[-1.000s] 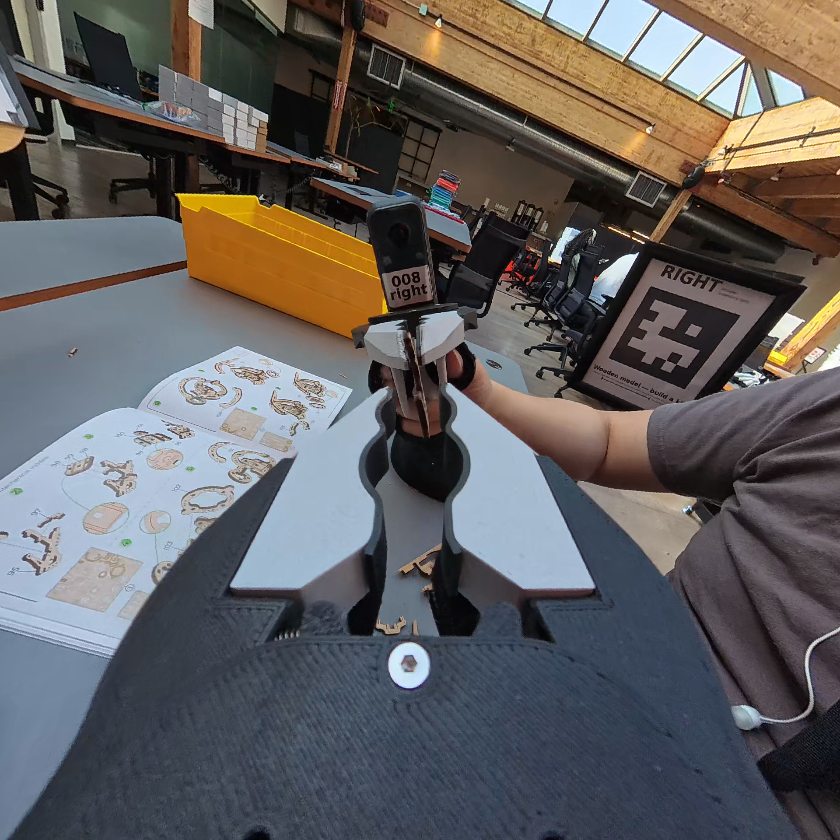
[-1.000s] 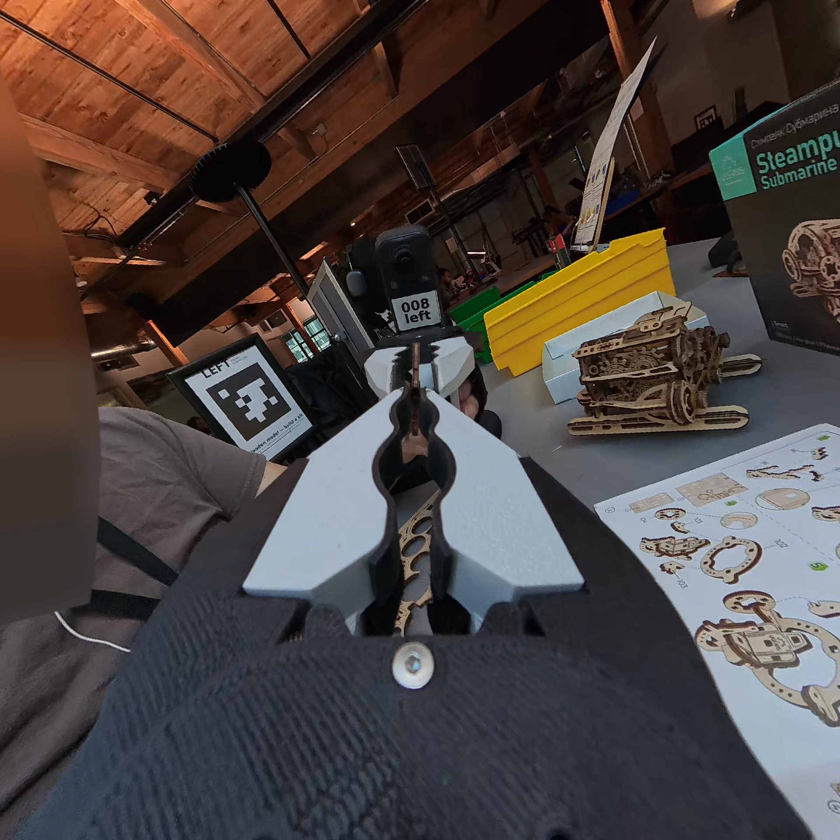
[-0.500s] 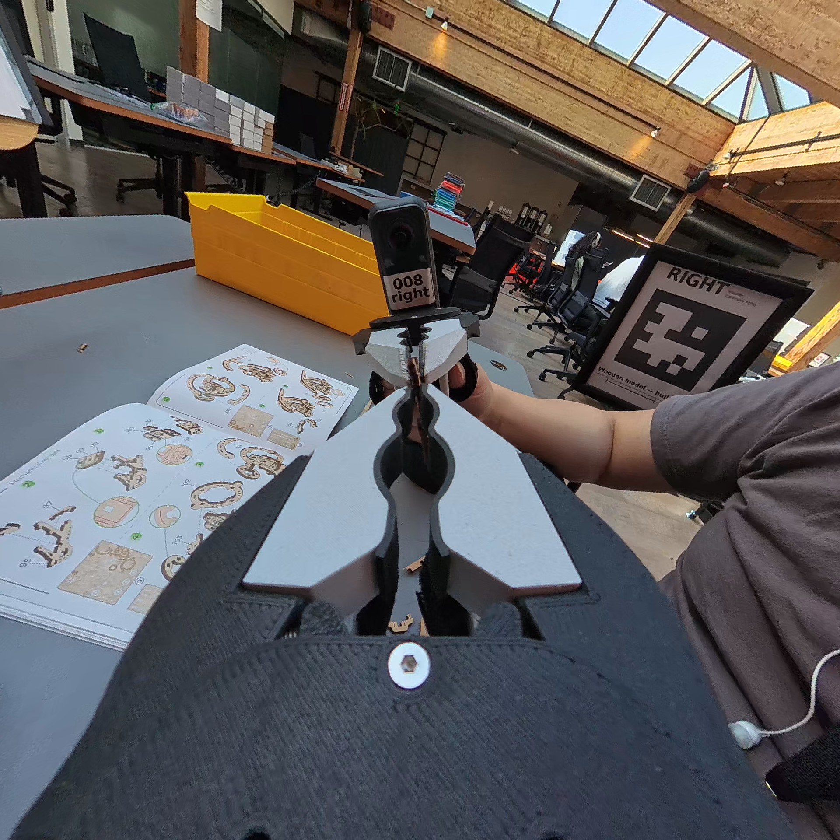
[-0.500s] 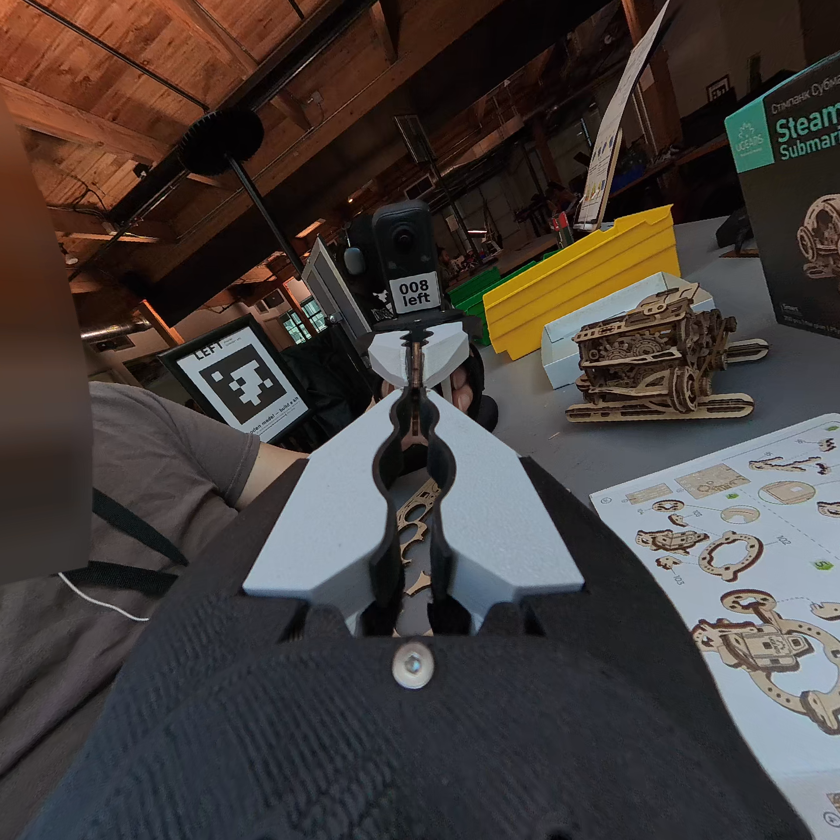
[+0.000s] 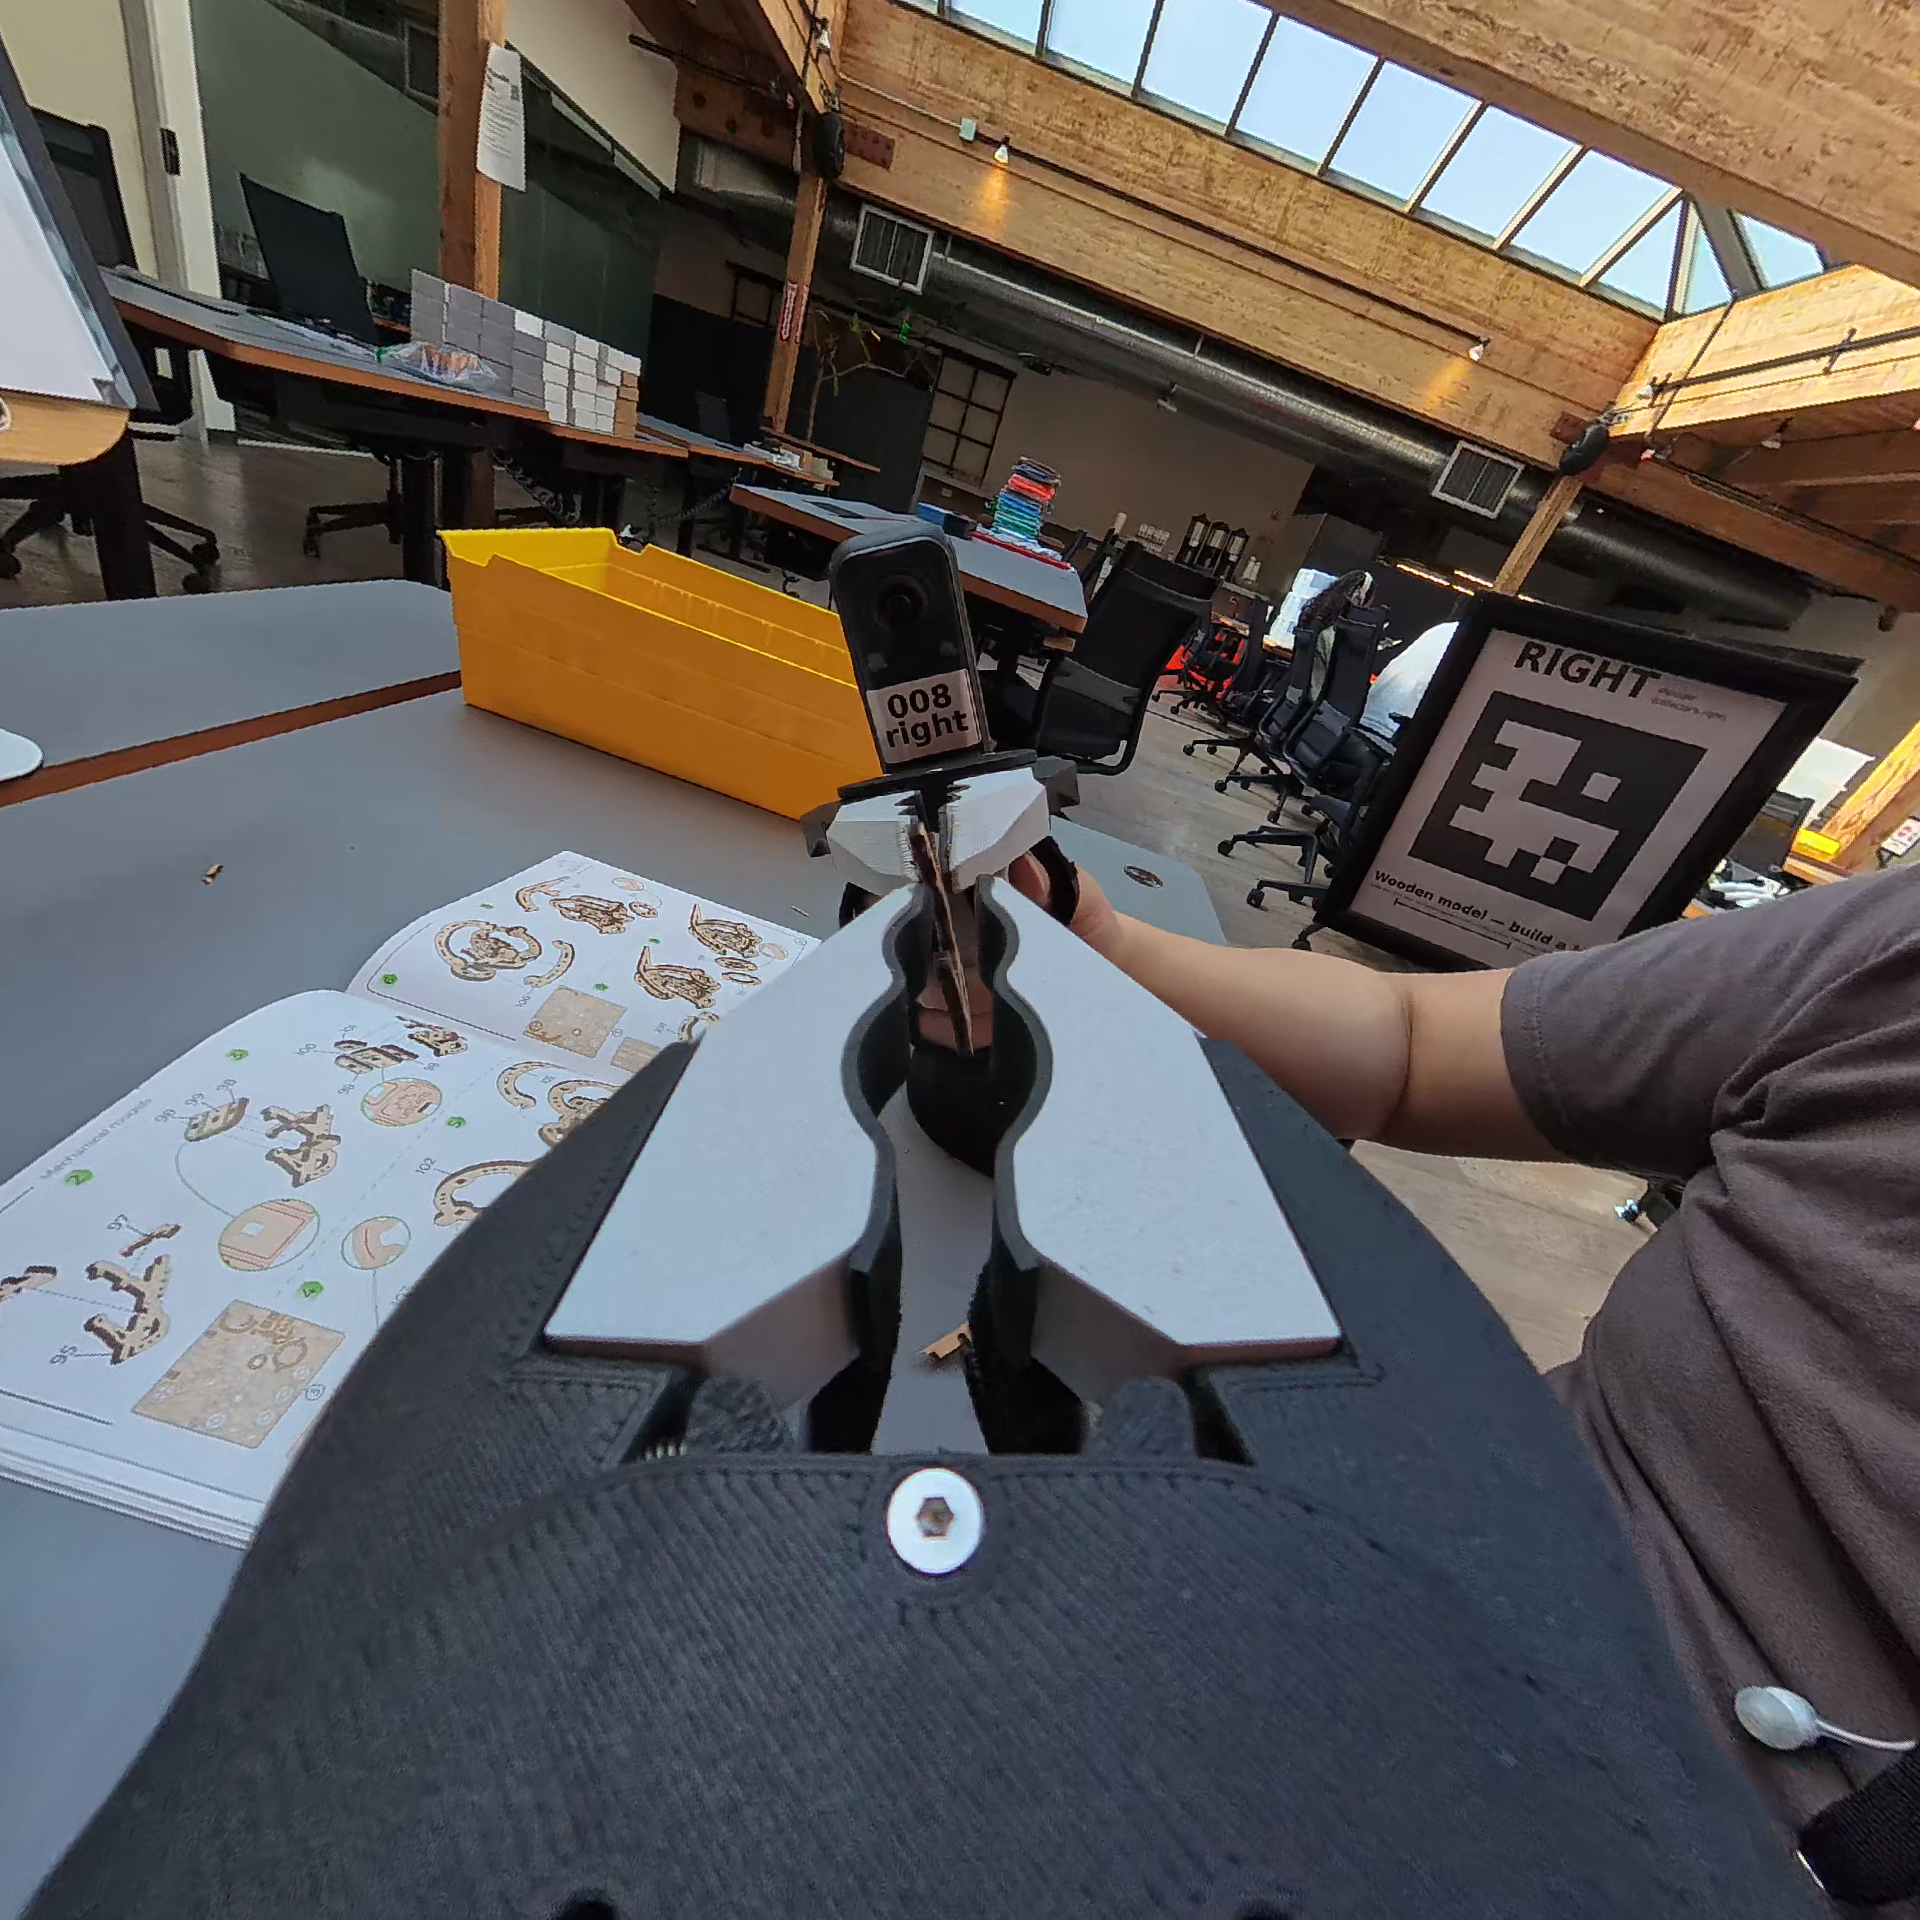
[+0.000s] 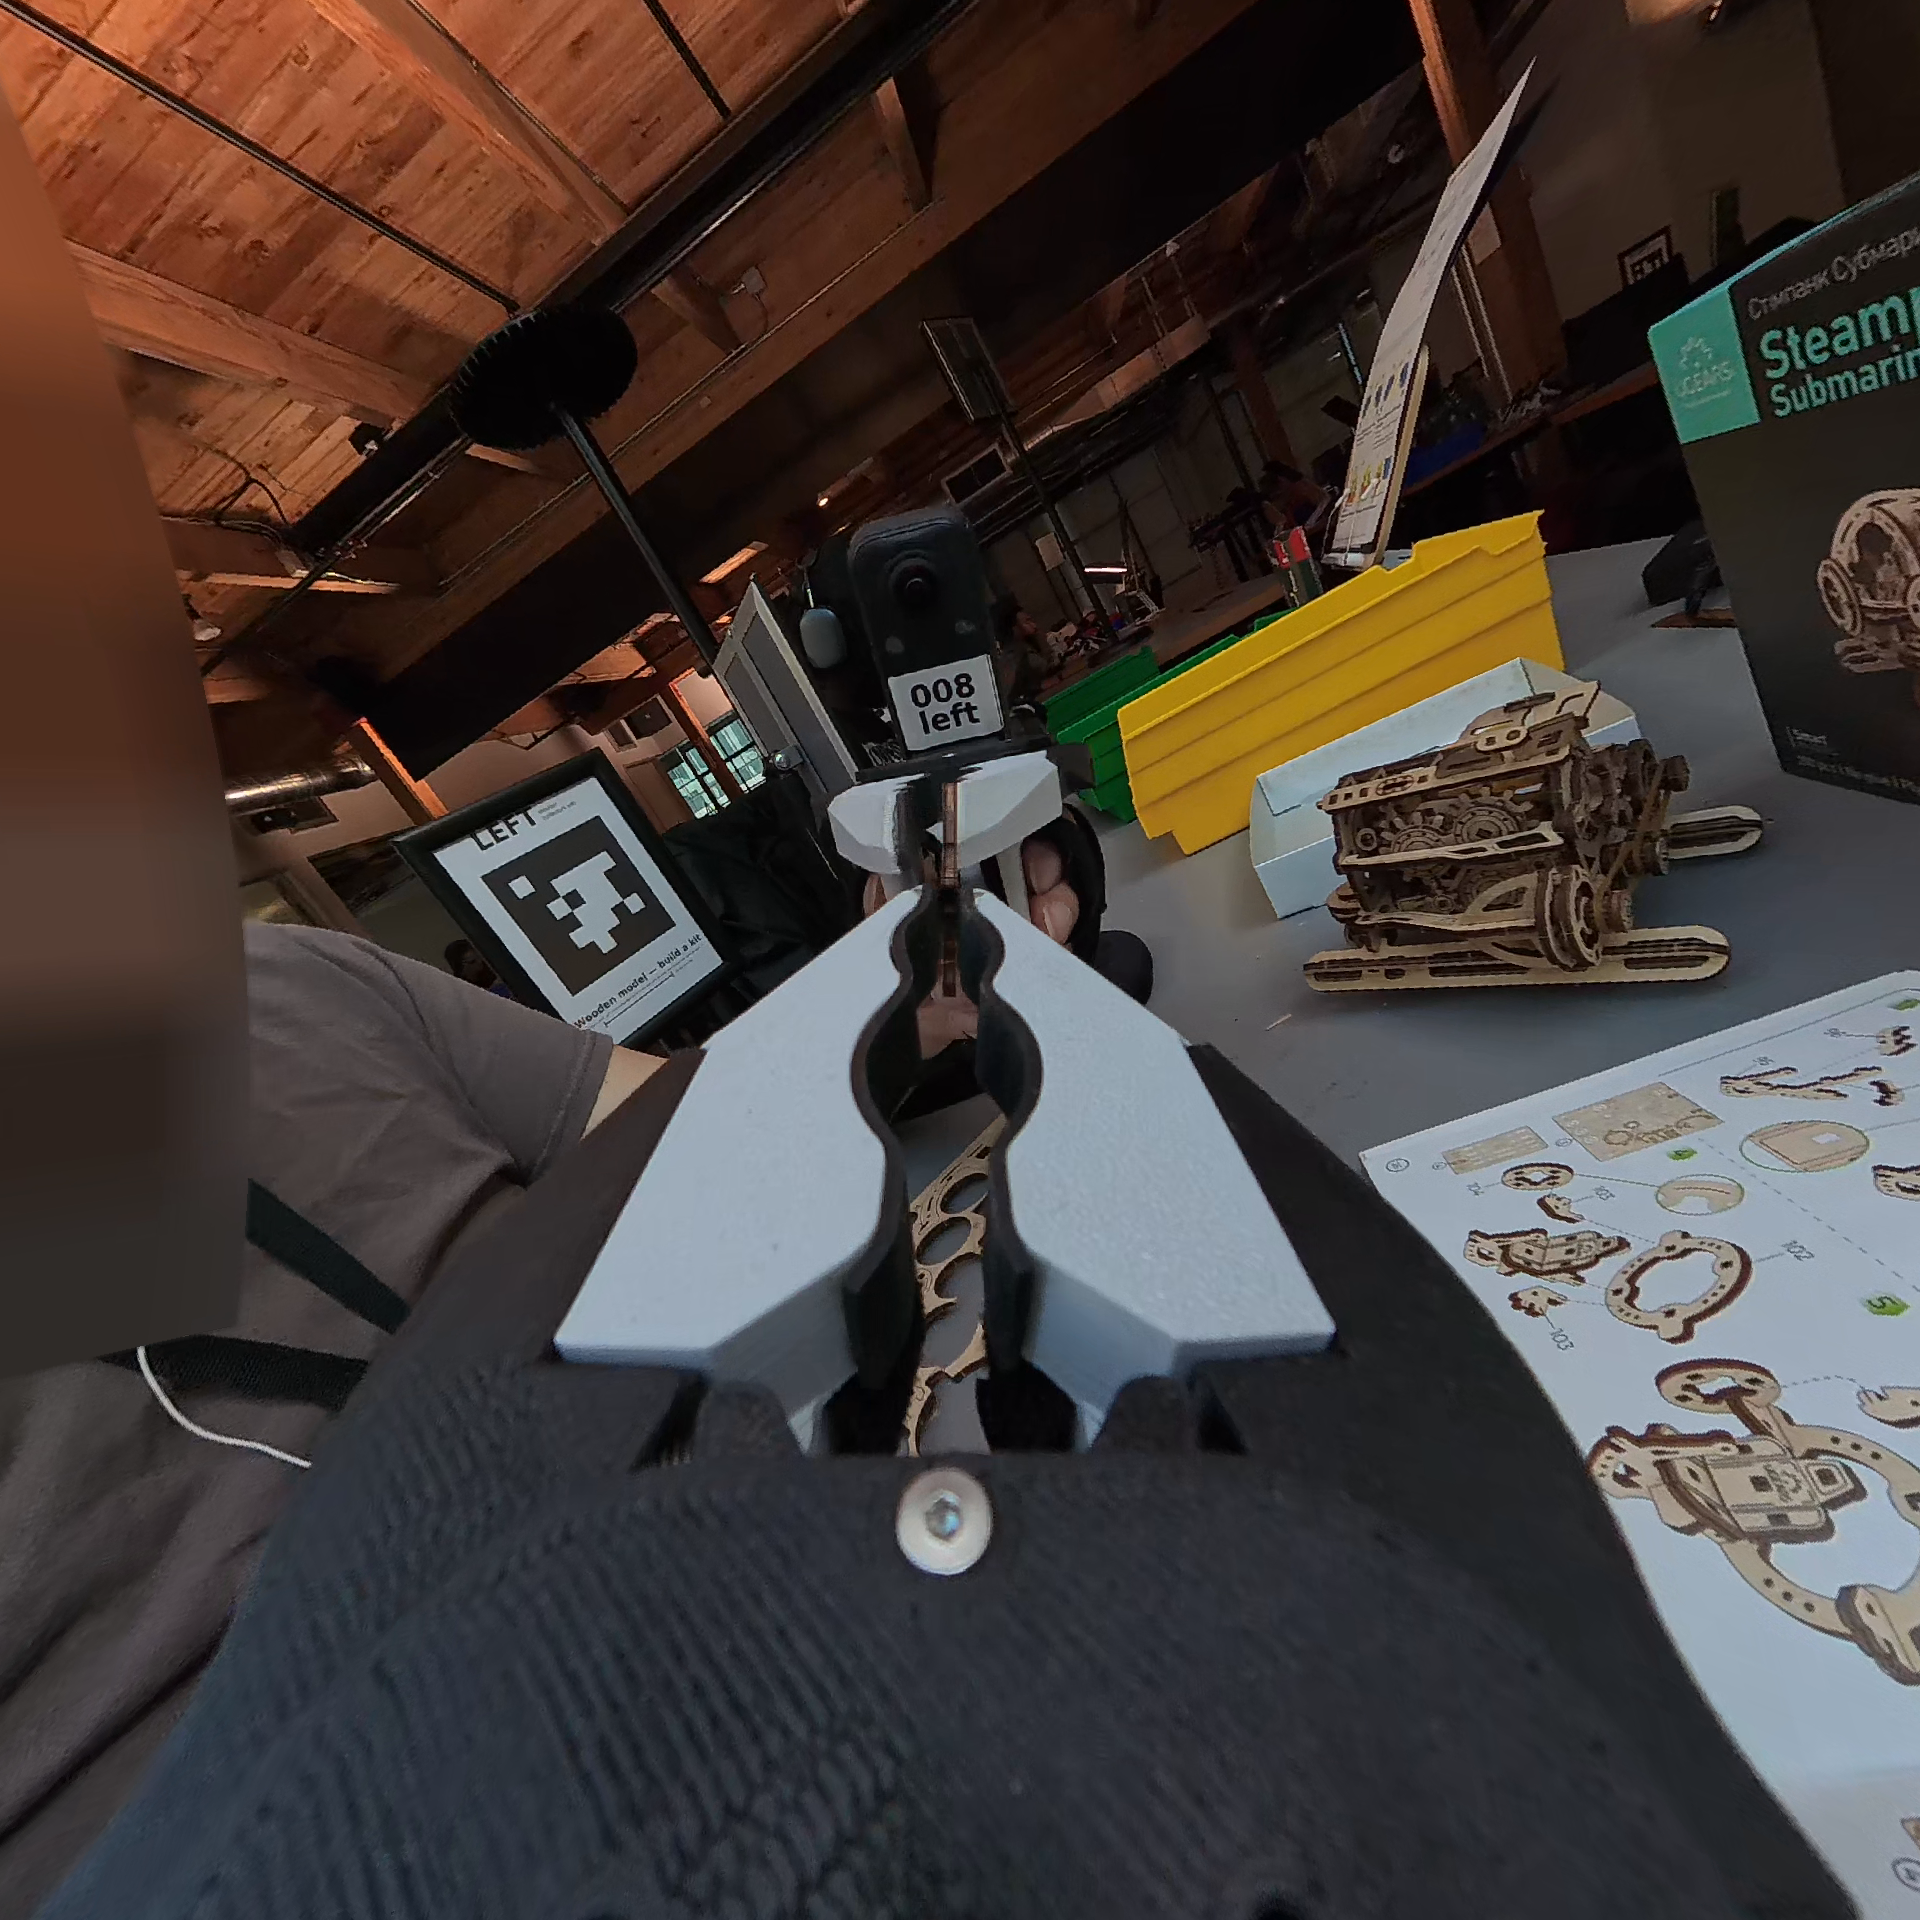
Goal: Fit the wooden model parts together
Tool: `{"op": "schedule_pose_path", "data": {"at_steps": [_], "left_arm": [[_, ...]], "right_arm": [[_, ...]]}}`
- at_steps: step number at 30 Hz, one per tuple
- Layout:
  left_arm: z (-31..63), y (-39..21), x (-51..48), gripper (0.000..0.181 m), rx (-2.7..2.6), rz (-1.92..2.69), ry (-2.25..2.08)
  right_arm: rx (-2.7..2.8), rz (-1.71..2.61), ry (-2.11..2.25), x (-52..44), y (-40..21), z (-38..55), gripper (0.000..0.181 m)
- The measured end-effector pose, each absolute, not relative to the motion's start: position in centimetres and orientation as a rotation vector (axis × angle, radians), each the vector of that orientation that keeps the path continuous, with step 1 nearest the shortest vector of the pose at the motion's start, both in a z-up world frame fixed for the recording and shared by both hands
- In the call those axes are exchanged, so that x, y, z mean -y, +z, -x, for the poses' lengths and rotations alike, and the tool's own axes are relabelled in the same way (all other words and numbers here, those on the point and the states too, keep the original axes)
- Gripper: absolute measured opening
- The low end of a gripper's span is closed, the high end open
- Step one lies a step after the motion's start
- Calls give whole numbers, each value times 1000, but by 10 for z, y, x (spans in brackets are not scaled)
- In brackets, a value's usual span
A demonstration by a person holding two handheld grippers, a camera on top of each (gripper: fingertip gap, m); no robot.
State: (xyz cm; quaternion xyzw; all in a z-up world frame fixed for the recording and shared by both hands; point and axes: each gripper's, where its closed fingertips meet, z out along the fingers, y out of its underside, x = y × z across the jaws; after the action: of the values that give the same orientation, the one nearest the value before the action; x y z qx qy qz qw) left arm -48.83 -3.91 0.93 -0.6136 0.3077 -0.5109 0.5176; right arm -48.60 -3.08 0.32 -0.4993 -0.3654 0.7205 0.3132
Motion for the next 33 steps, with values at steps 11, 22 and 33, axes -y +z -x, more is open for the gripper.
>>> {"op": "schedule_pose_path", "data": {"at_steps": [11, 22, 33], "left_arm": [[485, 9, 37, 0, -737, 1477, -1178], [482, 12, 40, 0, -747, 1458, -1208], [551, 48, 22, 0, -546, 1323, -1160]], "right_arm": [[965, 1302, 1917, 34, 5, 486, 0], [969, 1242, 1924, 38, 9, 483, 0], [1615, 1287, 1188, 60, -68, 492, 15]]}}
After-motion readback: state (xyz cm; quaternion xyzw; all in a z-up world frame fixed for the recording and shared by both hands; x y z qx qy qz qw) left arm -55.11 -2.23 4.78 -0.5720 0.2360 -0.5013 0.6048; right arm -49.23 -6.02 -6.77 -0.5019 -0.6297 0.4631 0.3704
